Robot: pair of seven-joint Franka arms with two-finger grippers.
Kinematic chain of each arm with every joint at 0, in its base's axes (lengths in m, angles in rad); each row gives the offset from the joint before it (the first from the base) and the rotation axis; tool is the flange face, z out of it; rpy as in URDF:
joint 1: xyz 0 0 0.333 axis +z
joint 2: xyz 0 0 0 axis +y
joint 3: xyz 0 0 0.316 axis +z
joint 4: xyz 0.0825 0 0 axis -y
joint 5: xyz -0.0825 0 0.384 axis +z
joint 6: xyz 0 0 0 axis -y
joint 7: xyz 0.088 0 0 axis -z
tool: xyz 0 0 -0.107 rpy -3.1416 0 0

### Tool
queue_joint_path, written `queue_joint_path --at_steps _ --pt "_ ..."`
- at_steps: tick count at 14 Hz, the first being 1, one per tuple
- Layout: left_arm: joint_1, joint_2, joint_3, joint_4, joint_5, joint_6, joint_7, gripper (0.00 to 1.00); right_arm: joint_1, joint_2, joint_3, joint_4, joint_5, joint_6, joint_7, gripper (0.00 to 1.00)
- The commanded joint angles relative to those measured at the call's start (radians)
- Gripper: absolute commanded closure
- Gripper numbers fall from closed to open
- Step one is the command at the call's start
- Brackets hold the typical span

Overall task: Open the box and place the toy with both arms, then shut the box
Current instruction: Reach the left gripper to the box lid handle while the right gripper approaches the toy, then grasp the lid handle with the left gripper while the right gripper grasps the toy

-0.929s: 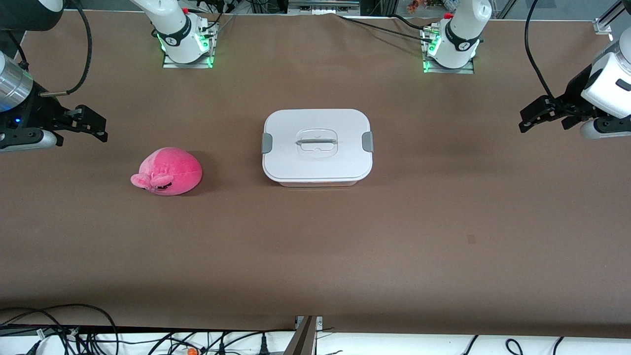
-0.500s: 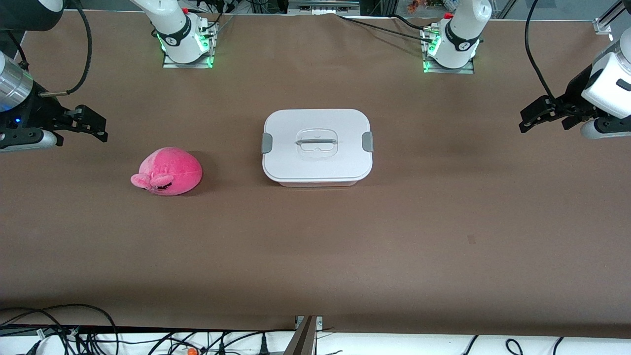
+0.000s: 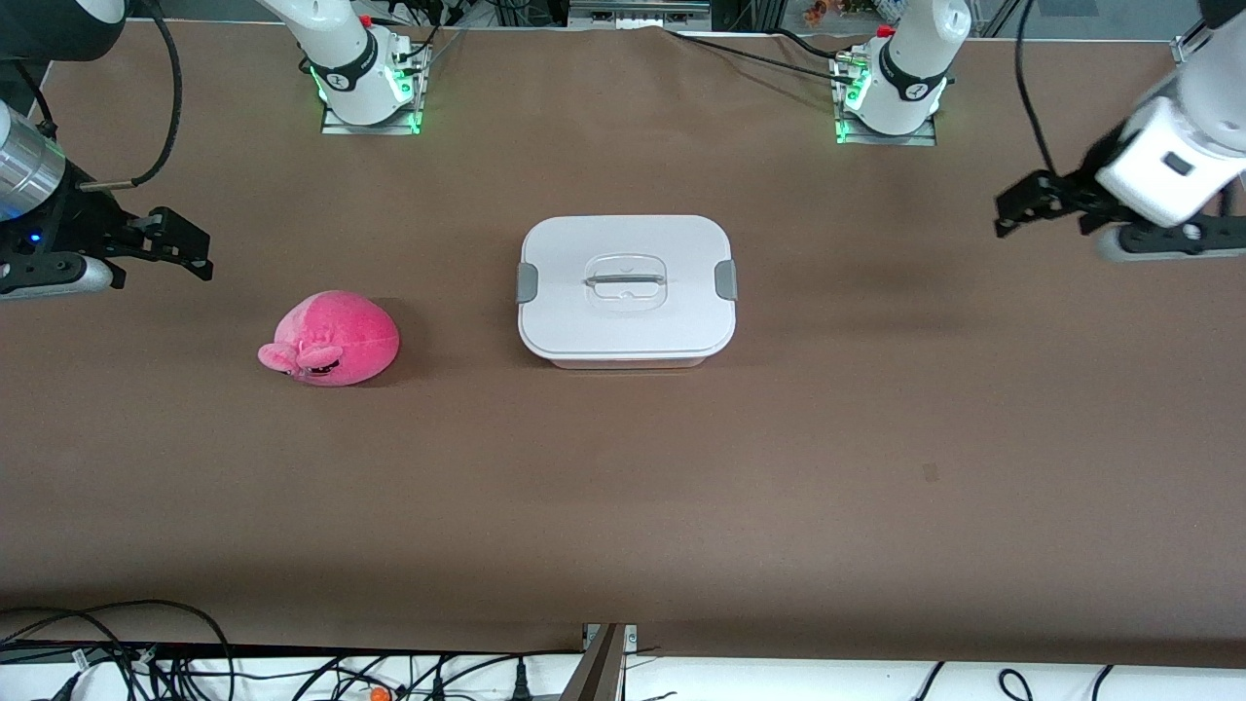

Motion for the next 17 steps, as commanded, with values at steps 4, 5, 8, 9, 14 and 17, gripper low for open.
queue_joint_path --at_steps 4,5,8,9,14,17 --pt "-0.017 0.109 -0.239 0.030 -0.092 -0.126 0.032 0.00 0.001 -0.002 0.003 0.013 -0.005 -0.019 -0.004 0.00" --pt "-0.017 0.133 -0.276 0.032 -0.089 -0.117 0.035 0.00 0.001 -0.002 0.003 0.013 -0.007 -0.017 -0.003 0.00" --pt "-0.059 0.300 -0.343 0.084 -0.095 -0.016 0.064 0.00 0.001 0.000 0.003 0.013 0.001 -0.013 0.011 0.00" --pt "-0.088 0.395 -0.356 0.146 -0.092 -0.004 0.140 0.00 0.004 0.000 0.003 0.013 0.002 -0.010 0.013 0.00" --pt "-0.265 0.621 -0.355 0.308 0.048 0.146 0.357 0.00 0.017 0.047 0.002 0.013 0.007 0.052 0.002 0.00" --pt "-0.369 0.647 -0.354 0.302 0.162 0.330 0.492 0.00 0.020 0.075 0.002 0.010 0.002 0.050 -0.001 0.00"
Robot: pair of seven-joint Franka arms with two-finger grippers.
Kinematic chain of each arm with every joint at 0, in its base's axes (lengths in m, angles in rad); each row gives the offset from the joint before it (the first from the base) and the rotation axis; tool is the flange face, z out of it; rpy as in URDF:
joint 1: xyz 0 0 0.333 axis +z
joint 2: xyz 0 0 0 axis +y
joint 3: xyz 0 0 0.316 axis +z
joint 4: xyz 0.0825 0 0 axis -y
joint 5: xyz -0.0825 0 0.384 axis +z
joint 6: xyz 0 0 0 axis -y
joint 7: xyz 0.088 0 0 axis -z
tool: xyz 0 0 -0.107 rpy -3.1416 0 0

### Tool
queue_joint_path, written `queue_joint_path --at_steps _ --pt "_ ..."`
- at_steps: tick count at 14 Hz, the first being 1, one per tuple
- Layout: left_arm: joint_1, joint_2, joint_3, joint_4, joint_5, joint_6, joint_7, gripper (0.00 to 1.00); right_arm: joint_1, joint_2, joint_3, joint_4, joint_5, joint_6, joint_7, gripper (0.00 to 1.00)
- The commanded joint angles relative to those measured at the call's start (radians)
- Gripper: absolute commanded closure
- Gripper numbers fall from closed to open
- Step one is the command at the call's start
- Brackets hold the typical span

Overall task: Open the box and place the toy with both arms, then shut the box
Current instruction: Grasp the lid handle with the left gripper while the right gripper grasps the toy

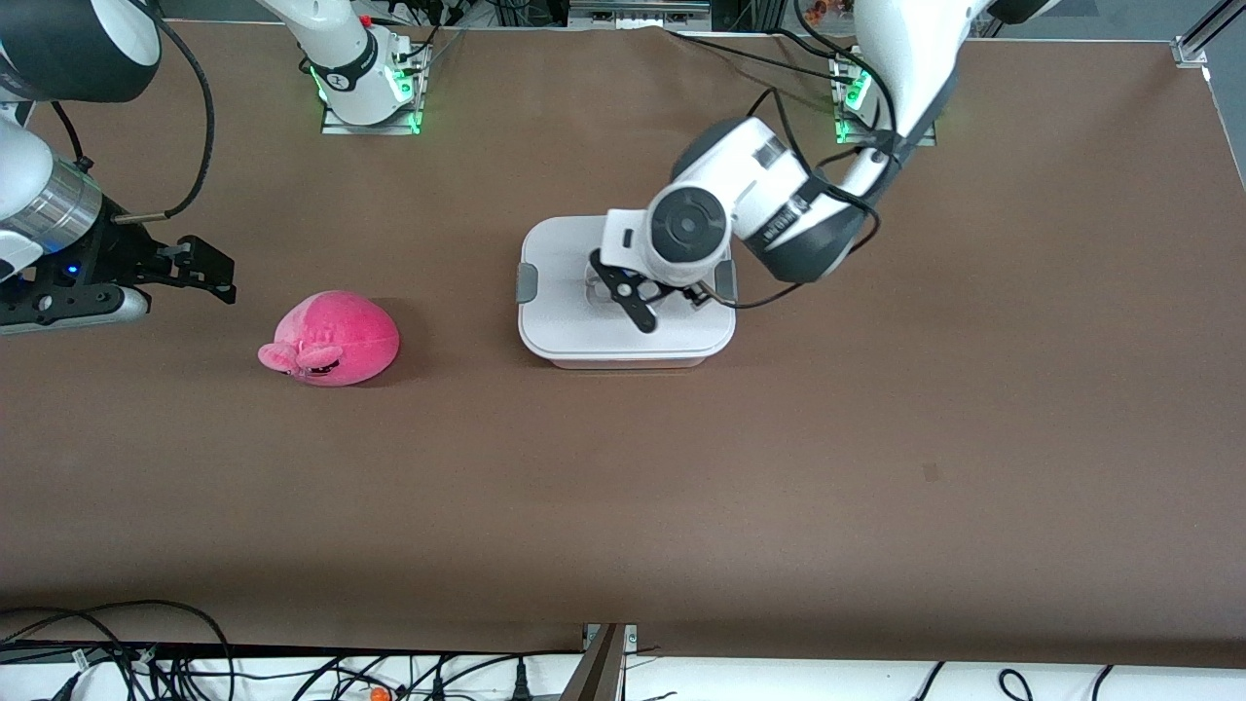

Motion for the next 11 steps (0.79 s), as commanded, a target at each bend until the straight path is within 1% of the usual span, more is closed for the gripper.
queue_joint_path --at_steps 1,2,3,5,7,8,9,10,11 --pt "-0.076 0.019 0.006 0.019 0.099 0.082 0.112 0.00 0.000 0.029 -0.001 0.008 0.005 -0.004 -0.003 0.00" --pt "-0.076 0.022 0.006 0.015 0.108 0.091 0.120 0.00 0.001 0.050 -0.001 0.008 0.005 -0.012 -0.006 0.00" --pt "-0.082 0.028 0.006 0.009 0.110 0.108 0.121 0.00 -0.002 0.112 -0.001 0.008 0.005 -0.013 -0.008 0.00" --pt "-0.105 0.054 0.006 0.005 0.111 0.119 0.121 0.27 0.001 0.160 -0.001 0.009 0.005 -0.015 -0.008 0.00" --pt "-0.127 0.061 0.008 0.005 0.140 0.119 0.121 0.52 0.003 0.164 0.000 -0.013 0.005 -0.052 -0.011 0.00" --pt "-0.127 0.058 0.006 0.005 0.156 0.118 0.121 0.68 0.003 0.161 0.000 -0.033 0.006 -0.067 -0.023 0.00" --pt "-0.127 0.055 0.004 0.006 0.159 0.118 0.121 0.87 0.003 0.159 0.000 -0.056 0.008 -0.061 -0.023 0.00" --pt "-0.127 0.053 0.004 0.008 0.157 0.118 0.120 1.00 0.003 0.158 0.000 -0.082 0.014 -0.038 -0.023 0.00" --pt "-0.125 0.052 0.004 0.008 0.156 0.116 0.118 1.00 0.003 0.157 0.000 -0.137 0.034 0.029 -0.022 0.00"
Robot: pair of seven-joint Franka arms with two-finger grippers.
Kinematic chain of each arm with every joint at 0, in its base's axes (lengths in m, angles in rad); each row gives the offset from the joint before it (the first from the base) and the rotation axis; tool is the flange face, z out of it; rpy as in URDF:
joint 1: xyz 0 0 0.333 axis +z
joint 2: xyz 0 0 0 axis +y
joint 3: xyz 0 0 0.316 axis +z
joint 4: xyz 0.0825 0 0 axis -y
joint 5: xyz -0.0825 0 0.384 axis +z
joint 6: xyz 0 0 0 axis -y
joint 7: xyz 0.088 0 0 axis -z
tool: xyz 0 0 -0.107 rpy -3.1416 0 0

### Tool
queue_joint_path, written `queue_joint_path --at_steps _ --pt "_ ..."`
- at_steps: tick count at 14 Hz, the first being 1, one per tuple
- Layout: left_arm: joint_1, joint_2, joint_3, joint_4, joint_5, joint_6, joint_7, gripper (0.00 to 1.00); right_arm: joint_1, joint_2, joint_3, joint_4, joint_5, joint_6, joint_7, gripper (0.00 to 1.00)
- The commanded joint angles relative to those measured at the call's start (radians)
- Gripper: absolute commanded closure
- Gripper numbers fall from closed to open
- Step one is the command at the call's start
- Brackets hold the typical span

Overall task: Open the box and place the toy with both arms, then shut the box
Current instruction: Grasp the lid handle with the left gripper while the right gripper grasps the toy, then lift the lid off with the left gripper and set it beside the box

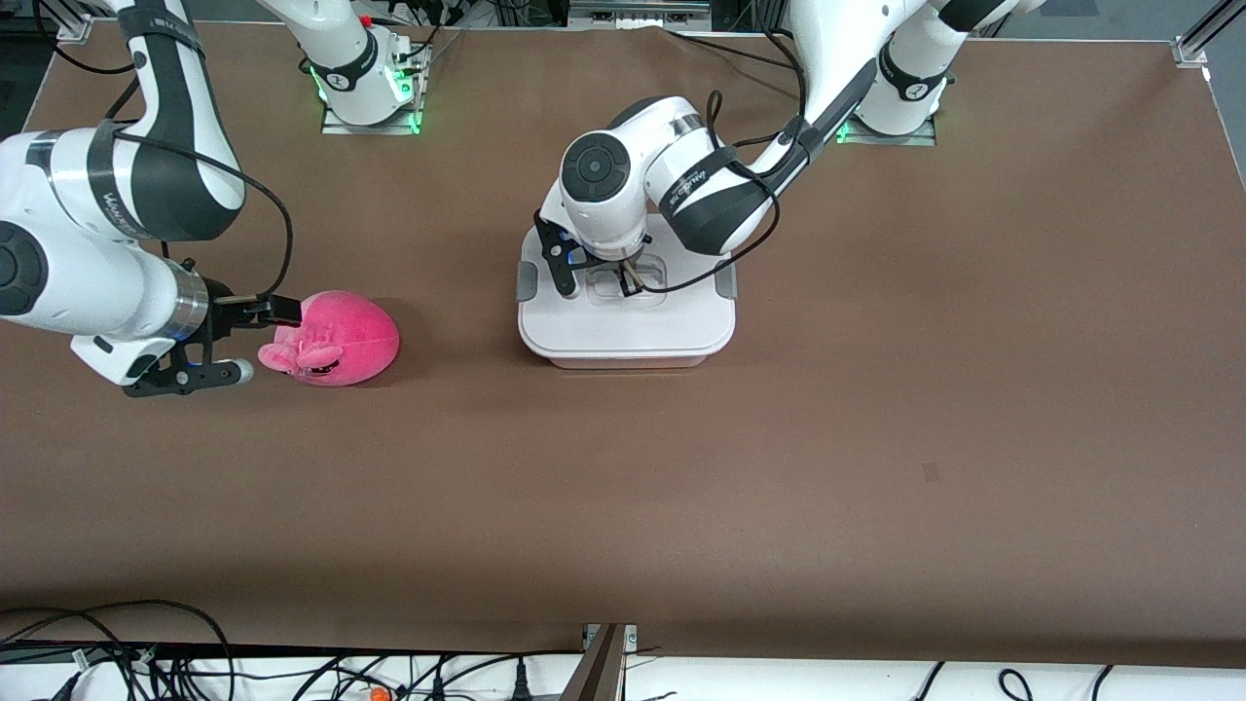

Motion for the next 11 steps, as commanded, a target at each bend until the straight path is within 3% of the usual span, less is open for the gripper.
queue_joint_path --at_steps 1,5,11 --pt "-0.007 -0.012 0.004 0.008 0.020 -0.008 0.013 1.00 0.001 -0.031 0.002 -0.138 0.030 0.132 -0.013 0.00" --pt "-0.008 -0.048 -0.007 0.011 0.020 -0.014 0.013 1.00 0.001 -0.054 0.002 -0.307 0.030 0.320 -0.013 0.00" --pt "0.007 -0.188 -0.004 0.023 0.012 -0.160 0.010 1.00 0.001 -0.055 0.002 -0.404 0.030 0.442 -0.011 0.02"
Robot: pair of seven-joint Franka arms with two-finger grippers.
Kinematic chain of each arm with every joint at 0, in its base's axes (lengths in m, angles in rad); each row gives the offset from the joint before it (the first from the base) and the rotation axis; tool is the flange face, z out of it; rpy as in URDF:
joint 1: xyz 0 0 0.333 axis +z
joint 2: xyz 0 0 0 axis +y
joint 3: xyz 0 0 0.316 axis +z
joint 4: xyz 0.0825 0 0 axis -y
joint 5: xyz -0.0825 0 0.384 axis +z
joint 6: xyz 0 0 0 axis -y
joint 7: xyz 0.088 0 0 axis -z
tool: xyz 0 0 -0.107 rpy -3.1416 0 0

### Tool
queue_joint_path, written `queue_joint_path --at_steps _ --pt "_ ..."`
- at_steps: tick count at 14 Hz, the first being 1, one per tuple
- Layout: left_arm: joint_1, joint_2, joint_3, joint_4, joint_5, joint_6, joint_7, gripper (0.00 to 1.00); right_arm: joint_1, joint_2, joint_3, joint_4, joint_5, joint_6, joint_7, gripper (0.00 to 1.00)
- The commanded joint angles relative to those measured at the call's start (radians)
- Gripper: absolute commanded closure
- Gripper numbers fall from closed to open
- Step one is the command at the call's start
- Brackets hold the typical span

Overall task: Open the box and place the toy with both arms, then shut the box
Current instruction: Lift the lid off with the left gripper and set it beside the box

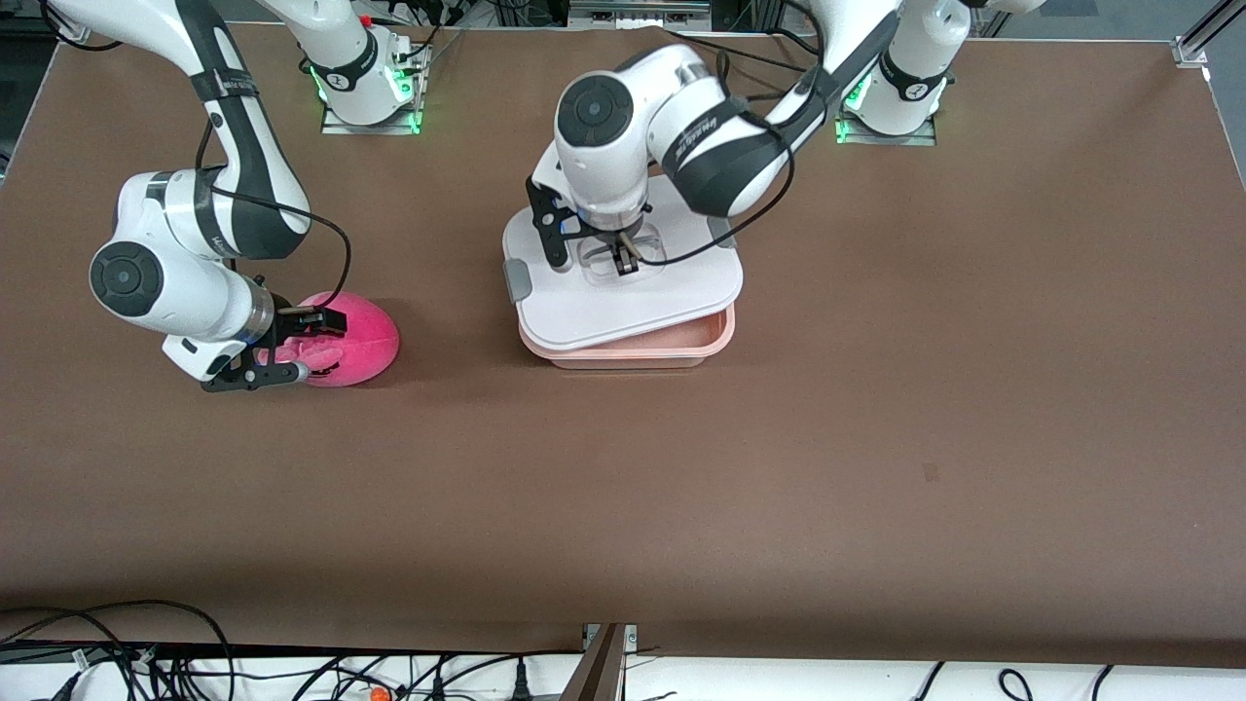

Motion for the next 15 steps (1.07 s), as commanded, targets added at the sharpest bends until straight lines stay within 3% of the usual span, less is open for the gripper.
queue_joint_path --at_steps 1,3,6,8,9,10,15 --pt "0.021 -0.117 0.011 -0.002 0.002 -0.123 -0.007 1.00 0.000 -0.037 0.001 -0.086 0.018 0.087 -0.013 0.03" --pt "0.108 -0.154 0.001 0.000 -0.036 -0.226 -0.005 1.00 0.000 -0.031 0.001 -0.114 0.018 0.139 -0.013 0.06" --pt "0.218 -0.189 0.014 0.030 -0.024 -0.382 0.009 1.00 0.000 -0.027 0.001 -0.121 0.018 0.154 -0.016 0.30" --pt "0.269 -0.181 0.020 0.032 -0.003 -0.415 0.143 1.00 0.000 -0.027 0.001 -0.117 0.018 0.153 -0.016 0.70" --pt "0.306 -0.184 0.023 0.032 0.008 -0.415 0.223 1.00 0.000 -0.027 0.001 -0.111 0.018 0.145 -0.019 0.95" --pt "0.341 -0.185 0.023 0.032 0.008 -0.411 0.277 1.00 0.000 -0.028 0.000 -0.105 0.018 0.142 -0.029 1.00" --pt "0.470 -0.175 0.023 0.078 0.006 -0.415 0.501 1.00 0.000 -0.036 0.001 -0.011 0.013 0.029 -0.105 1.00"
